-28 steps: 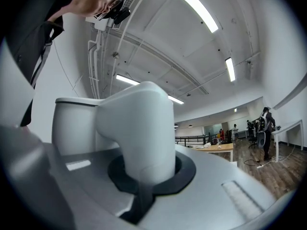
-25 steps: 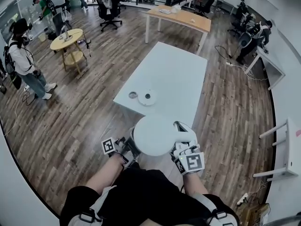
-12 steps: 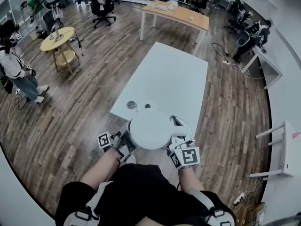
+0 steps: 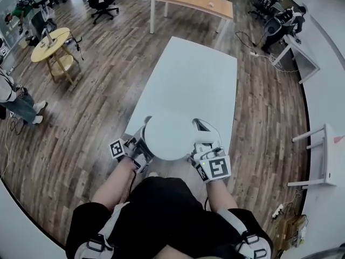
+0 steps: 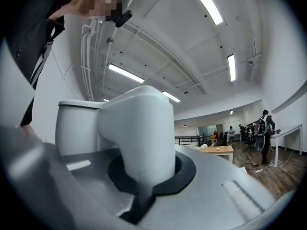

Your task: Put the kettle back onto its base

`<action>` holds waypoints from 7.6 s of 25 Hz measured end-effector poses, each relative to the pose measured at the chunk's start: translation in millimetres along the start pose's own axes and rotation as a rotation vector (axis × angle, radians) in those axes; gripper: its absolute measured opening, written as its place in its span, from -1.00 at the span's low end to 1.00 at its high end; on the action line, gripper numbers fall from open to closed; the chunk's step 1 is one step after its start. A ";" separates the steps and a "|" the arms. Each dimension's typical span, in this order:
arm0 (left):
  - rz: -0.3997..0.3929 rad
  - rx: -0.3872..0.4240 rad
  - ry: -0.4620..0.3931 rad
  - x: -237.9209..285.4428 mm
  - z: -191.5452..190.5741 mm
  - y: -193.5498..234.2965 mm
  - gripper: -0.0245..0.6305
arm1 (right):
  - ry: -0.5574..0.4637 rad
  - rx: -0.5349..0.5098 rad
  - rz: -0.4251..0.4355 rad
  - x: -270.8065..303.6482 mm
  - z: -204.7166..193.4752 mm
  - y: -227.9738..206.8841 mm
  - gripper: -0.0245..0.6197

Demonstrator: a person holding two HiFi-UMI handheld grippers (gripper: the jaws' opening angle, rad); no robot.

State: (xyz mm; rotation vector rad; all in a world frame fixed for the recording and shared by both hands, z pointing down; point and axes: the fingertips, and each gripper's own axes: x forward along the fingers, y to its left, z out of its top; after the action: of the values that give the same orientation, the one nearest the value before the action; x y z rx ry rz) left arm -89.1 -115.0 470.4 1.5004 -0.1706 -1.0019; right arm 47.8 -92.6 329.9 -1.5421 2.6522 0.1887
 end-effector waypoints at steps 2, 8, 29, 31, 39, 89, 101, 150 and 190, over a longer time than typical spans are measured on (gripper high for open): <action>0.001 -0.003 0.013 3.3 8.5 2.8 0.27 | -0.003 -0.001 -0.021 6.8 -2.4 -1.4 -0.91; 0.012 -0.019 0.040 20.3 25.0 22.2 0.27 | 0.001 -0.004 -0.081 21.4 -11.9 -20.7 -0.91; 0.049 -0.048 0.072 98.4 71.1 89.3 0.27 | 0.003 0.032 -0.193 72.2 -54.8 -110.1 -0.91; 0.075 -0.022 0.068 98.3 75.0 94.2 0.26 | -0.003 0.040 -0.205 71.5 -61.1 -112.7 -0.91; 0.297 0.275 0.072 92.4 99.4 101.0 0.24 | 0.017 0.060 -0.229 80.8 -82.6 -120.9 -0.91; 0.400 0.755 0.127 72.8 95.1 102.2 -0.93 | 0.109 0.058 -0.265 62.8 -169.1 -108.1 -0.91; 0.385 0.745 0.128 76.7 95.9 104.4 -0.93 | 0.107 0.043 -0.280 64.5 -167.9 -111.5 -0.91; 0.433 0.674 -0.093 10.4 111.8 92.8 -0.93 | 0.242 0.075 -0.349 12.9 -204.0 -97.3 -0.44; 0.461 1.522 0.148 -54.2 -221.4 -61.3 -0.93 | 0.097 0.129 -0.148 -271.6 -50.7 -26.5 -0.91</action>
State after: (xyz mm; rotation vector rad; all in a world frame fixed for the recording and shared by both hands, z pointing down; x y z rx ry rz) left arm -3.3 97.0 412.1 2.6594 -1.3226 -0.2459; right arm 205.3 121.0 410.8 -1.7361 2.5480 -0.0648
